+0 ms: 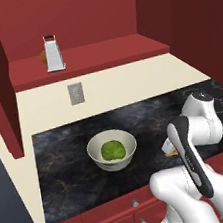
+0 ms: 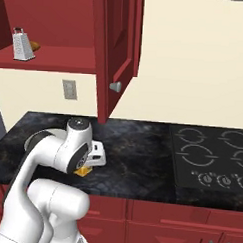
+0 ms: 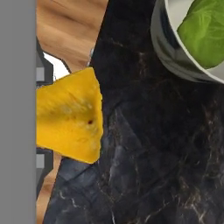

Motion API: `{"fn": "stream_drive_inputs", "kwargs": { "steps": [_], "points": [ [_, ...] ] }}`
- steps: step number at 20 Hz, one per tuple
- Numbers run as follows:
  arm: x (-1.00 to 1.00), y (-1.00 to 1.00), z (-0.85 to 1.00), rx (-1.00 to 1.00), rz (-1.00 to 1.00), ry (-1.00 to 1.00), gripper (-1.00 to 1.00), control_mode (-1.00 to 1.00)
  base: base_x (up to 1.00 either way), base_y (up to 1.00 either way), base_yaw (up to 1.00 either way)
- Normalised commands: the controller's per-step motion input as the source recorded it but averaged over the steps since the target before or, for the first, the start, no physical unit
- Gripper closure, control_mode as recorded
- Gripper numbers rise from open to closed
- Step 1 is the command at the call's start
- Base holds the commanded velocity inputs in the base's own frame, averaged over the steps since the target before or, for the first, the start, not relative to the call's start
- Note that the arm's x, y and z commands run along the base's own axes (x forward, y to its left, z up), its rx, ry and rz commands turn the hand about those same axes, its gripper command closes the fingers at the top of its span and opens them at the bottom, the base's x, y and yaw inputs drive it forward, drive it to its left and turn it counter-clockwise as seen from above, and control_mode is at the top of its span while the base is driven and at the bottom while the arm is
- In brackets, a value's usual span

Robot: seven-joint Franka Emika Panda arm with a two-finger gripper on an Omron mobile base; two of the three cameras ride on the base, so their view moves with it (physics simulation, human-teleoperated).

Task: Pick the cheese from the fridge and the cheese grater from the cabinet and place them next to the salad bowl.

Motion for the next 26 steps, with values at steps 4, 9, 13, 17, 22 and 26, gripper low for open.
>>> {"fn": "stream_drive_inputs", "kwargs": {
  "steps": [4, 9, 13, 17, 22, 26],
  "points": [
    [0.14, 0.25, -0.64, 0.00, 0.10, -0.34, 1.00, -1.00, 0.00, 0.00, 0.00],
    [0.13, 0.20, -0.67, 0.00, 0.06, -0.28, 1.00, -1.00, 0.00, 0.00, 0.00],
    [0.23, 0.10, -0.82, 0.02, 0.17, -0.09, 1.00, -1.00, 0.00, 0.00, 0.00],
    [0.34, 0.26, -0.88, 0.06, 0.34, -0.13, 1.00, -1.00, 0.00, 0.00, 0.00],
    [0.30, 0.25, -0.74, 0.16, 0.34, -0.08, 1.00, -1.00, 0.00, 0.00, 0.00],
    [0.35, 0.23, -0.61, 0.19, 0.30, -0.12, 1.00, -1.00, 0.00, 0.00, 0.00]
  ]
}}
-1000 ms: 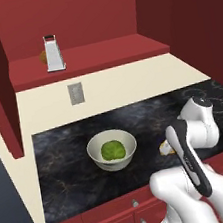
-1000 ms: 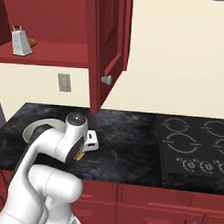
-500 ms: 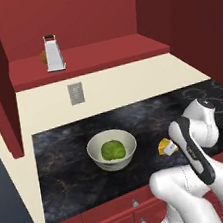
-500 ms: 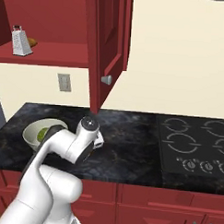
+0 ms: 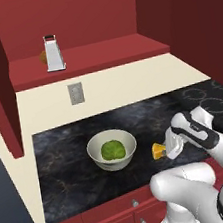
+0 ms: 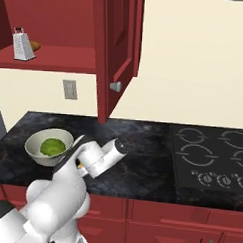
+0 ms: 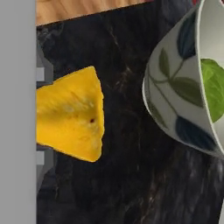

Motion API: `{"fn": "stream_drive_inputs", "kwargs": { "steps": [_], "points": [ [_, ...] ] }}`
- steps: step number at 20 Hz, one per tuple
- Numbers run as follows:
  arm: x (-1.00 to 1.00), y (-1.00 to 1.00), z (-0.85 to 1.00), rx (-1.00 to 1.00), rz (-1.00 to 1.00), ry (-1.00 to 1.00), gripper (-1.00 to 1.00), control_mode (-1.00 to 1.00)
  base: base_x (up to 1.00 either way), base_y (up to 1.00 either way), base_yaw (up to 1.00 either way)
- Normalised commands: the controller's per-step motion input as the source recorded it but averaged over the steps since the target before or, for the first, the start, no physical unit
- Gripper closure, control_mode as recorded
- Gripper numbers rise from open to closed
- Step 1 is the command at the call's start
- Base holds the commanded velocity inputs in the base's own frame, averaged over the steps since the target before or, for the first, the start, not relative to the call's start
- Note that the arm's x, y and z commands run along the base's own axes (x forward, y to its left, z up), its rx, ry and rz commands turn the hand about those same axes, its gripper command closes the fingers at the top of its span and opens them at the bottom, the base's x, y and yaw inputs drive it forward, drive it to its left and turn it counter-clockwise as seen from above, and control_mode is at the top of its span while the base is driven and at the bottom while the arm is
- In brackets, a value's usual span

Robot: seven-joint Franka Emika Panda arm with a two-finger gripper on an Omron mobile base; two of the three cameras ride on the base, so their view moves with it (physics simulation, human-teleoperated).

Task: Pick the cheese from the fridge and the cheese grater from the cabinet and place them next to the salad bowl.

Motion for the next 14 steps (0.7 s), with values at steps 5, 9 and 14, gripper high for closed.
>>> {"fn": "stream_drive_inputs", "kwargs": {
  "steps": [5, 9, 14],
  "points": [
    [0.28, 0.15, -0.47, 0.06, 0.22, -0.31, 1.00, -1.00, 0.00, 0.00, 0.00],
    [0.37, 0.21, -0.44, 0.00, 0.07, -0.28, 1.00, -1.00, 0.00, 0.00, 0.00],
    [0.36, 0.45, -0.24, 0.01, 0.00, -0.15, 1.00, -1.00, 0.00, 0.00, 0.00]
  ]
}}
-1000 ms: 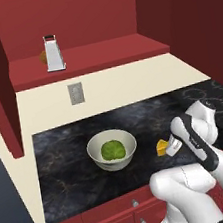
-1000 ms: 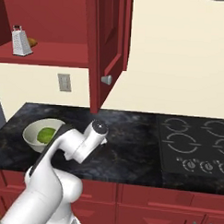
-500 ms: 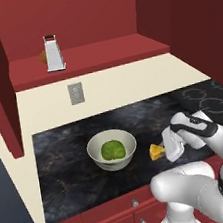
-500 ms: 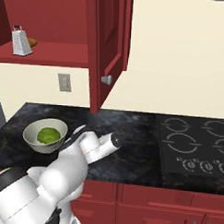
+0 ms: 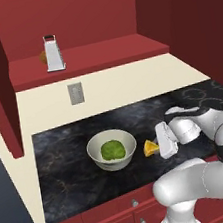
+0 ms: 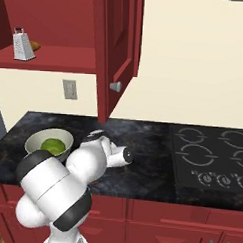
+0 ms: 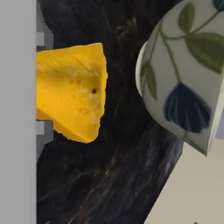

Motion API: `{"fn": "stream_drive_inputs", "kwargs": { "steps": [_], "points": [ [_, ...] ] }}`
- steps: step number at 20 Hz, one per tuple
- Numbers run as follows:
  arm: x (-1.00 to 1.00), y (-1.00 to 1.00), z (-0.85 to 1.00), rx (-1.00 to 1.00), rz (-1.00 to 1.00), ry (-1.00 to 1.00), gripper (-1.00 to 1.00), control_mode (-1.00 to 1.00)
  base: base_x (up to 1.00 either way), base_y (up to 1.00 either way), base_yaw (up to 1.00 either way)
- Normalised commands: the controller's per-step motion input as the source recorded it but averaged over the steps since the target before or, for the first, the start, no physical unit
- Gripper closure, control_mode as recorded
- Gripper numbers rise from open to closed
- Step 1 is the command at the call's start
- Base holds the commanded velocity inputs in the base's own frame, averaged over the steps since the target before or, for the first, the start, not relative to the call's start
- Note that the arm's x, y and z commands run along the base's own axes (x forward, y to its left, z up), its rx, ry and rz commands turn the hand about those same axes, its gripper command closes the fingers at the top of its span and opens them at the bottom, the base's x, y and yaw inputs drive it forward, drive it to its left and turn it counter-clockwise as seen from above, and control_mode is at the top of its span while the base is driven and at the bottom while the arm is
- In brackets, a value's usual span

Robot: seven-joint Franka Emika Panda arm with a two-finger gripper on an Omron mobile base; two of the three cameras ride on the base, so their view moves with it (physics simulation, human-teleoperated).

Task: Pick the cheese from the fridge and the cheese grater from the cabinet and place them next to the salad bowl.

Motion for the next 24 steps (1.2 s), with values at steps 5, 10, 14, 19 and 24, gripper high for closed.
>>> {"fn": "stream_drive_inputs", "kwargs": {
  "steps": [5, 10, 14, 19, 24],
  "points": [
    [0.13, 0.60, -0.27, 0.00, 0.00, -0.22, 1.00, -1.00, 0.00, 0.00, 0.00],
    [0.02, 0.67, -0.26, 0.00, 0.00, -0.17, 1.00, -1.00, 0.00, 0.00, 0.00],
    [0.00, 0.48, -0.18, 0.01, 0.01, -0.06, 1.00, -1.00, 0.00, 0.00, 0.00],
    [0.00, 0.32, -0.13, 0.01, 0.04, 0.00, -1.00, -1.00, 0.00, 0.00, 0.00],
    [0.00, 0.04, -0.03, 0.00, 0.01, 0.00, -1.00, -1.00, 0.00, 0.00, 0.00]
  ]
}}
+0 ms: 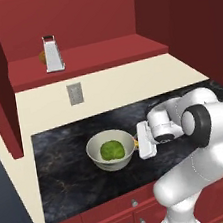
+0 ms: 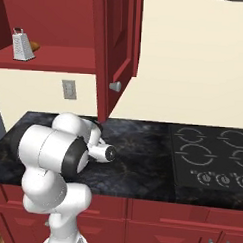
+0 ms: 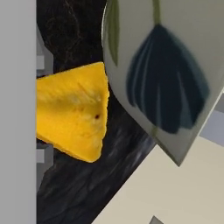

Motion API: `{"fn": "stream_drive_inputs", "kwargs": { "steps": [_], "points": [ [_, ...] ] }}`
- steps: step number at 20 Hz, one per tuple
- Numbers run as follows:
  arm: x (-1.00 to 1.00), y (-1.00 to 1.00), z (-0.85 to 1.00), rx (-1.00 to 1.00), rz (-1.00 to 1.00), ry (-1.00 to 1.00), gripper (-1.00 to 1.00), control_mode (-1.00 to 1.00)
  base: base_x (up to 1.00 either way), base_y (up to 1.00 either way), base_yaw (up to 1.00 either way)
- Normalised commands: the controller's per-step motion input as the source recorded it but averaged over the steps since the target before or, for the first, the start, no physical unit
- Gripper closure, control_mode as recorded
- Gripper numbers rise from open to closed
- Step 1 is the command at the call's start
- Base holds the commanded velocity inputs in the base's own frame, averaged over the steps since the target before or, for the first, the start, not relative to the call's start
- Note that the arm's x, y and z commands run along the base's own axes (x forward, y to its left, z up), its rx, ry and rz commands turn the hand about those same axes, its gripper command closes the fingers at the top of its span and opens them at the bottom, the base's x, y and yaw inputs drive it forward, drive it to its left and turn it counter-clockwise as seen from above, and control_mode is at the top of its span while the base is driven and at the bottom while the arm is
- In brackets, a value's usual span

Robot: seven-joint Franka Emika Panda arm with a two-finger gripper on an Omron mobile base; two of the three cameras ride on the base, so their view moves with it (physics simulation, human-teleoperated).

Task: Pick the cheese from the fridge and the cheese grater from the cabinet and place them next to the salad bowl.

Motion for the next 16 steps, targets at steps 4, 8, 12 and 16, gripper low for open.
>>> {"fn": "stream_drive_inputs", "kwargs": {
  "steps": [4, 8, 12, 16],
  "points": [
    [-0.04, -0.02, 0.00, 0.00, 0.00, 0.00, -1.00, -1.00, 0.00, 0.00, 0.00],
    [-0.19, -0.27, 0.01, 0.00, 0.00, 0.00, -1.00, -1.00, 0.00, 0.00, 0.00],
    [-0.16, -0.34, 0.06, 0.00, 0.00, 0.01, -1.00, -1.00, 0.00, 0.00, 0.00],
    [-0.24, 0.00, 0.42, -0.06, -0.03, 0.00, -1.00, -1.00, 0.00, 0.00, 0.00]
  ]
}}
